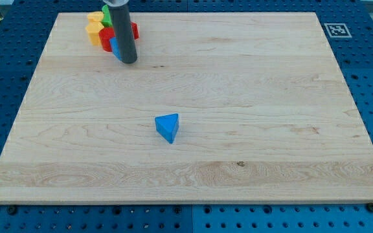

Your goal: Move the blue triangle towards top left

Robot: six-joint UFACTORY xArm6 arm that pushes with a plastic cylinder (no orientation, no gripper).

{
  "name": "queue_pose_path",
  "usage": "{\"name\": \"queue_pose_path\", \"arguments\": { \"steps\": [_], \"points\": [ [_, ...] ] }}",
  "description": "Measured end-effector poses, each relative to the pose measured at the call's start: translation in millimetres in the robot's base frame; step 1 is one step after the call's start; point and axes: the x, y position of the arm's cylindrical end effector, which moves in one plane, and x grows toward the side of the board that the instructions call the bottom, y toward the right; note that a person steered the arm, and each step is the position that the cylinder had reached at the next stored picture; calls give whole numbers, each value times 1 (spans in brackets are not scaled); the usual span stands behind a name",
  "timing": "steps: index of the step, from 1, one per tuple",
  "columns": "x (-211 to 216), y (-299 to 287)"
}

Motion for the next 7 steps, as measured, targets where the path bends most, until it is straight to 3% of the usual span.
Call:
{"name": "queue_pose_path", "arguments": {
  "steps": [1,2,4,5,6,7],
  "points": [
    [-1,-8],
    [25,-6],
    [169,9],
    [225,60],
    [218,127],
    [216,138]
  ]
}}
